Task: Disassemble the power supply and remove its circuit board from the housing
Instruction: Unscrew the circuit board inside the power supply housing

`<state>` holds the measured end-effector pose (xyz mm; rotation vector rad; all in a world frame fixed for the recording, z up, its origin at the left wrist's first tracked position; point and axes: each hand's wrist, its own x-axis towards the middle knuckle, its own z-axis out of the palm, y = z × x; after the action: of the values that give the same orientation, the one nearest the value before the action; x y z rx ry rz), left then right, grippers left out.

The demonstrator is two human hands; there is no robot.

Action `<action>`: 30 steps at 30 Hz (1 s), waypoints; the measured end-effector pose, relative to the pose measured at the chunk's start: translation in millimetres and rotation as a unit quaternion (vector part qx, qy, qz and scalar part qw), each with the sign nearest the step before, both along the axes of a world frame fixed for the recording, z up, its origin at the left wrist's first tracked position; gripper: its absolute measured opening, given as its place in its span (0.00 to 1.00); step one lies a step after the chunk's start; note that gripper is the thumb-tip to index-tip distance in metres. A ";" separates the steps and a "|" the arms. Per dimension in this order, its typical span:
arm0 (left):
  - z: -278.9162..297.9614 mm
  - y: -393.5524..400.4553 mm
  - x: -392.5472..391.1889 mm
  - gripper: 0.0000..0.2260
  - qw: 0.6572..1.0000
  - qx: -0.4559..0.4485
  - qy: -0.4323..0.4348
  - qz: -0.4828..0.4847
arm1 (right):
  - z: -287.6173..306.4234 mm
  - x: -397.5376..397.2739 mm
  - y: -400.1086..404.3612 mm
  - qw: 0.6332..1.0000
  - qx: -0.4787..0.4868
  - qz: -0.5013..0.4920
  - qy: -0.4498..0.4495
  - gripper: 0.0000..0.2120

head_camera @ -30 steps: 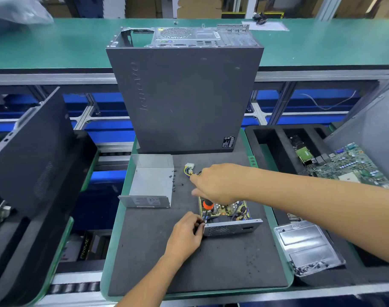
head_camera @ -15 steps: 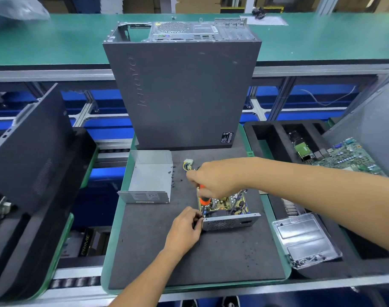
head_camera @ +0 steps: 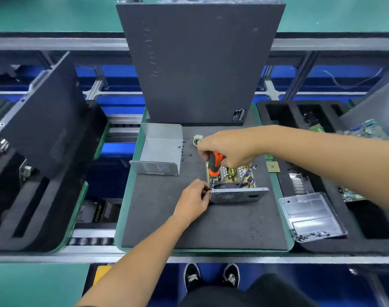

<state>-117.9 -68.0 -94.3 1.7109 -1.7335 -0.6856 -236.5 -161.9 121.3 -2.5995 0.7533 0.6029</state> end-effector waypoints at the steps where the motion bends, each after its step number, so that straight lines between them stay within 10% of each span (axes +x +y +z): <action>1: 1.1 -0.6 0.1 0.04 1.000 0.004 -0.005 0.002 | 2.6 0.3 0.3 1.000 0.013 0.000 0.001 0.14; 15: -3.1 11.2 1.9 0.05 0.999 0.033 -0.022 0.010 | -7.6 14.4 6.1 0.999 0.026 0.018 -0.019 0.12; 21: -2.6 10.7 0.1 0.06 0.998 0.048 -0.026 0.012 | -17.4 18.5 9.4 0.987 -0.157 -0.007 0.034 0.17; 30: -0.8 10.8 -0.6 0.05 0.999 0.041 -0.033 0.005 | -11.1 14.5 10.6 1.000 -0.011 0.008 -0.003 0.04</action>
<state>-118.5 -57.2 -95.0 1.8159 -1.7616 -0.7114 -222.0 -151.3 110.2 -2.6290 0.7428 0.5932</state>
